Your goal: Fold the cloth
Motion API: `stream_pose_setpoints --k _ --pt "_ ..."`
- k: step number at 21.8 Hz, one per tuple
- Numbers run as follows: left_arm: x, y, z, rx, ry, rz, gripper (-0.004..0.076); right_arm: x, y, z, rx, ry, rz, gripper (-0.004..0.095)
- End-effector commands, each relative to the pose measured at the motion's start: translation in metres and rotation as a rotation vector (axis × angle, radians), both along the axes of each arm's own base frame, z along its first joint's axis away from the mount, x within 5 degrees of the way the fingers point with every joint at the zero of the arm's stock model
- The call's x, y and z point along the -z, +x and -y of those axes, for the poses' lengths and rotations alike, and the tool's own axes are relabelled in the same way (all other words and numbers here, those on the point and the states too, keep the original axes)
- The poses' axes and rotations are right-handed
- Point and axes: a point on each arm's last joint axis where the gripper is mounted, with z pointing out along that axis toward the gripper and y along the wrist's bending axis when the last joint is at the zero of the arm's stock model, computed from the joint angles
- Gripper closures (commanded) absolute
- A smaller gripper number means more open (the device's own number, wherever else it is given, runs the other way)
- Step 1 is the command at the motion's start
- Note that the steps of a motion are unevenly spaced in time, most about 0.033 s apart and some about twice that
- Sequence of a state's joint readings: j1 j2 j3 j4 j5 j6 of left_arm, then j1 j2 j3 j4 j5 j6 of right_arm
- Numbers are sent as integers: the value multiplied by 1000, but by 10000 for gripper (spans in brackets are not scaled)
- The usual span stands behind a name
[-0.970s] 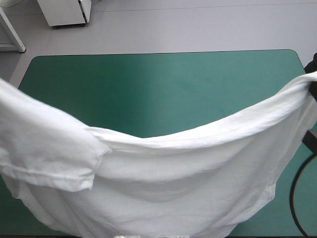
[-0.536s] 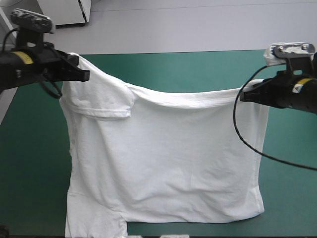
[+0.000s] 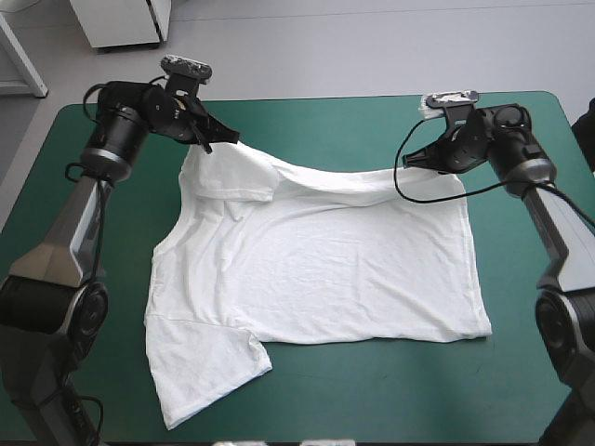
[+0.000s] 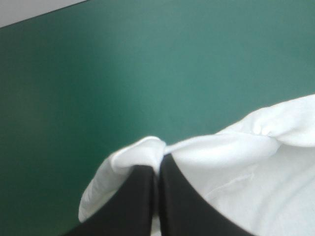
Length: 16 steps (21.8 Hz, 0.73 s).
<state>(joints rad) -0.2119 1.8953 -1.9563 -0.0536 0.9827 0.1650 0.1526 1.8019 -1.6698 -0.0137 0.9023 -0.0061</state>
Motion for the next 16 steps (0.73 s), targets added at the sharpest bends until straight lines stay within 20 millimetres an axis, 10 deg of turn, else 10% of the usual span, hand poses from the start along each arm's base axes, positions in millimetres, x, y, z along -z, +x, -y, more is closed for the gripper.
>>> stream_pose_setpoints --k 1,5,10,16 --pt "-8 11 4 -9 -43 119 734 -5 21 4 15 -12 89 921" --pt "9 27 7 -39 -80 137 734 13 42 12 30 -13 64 809" --pt "22 42 9 -21 -55 192 599 8 67 44 87 79 134 185" --pt "-16 -2 1 13 -3 46 290 -23 44 83 104 159 79 196"
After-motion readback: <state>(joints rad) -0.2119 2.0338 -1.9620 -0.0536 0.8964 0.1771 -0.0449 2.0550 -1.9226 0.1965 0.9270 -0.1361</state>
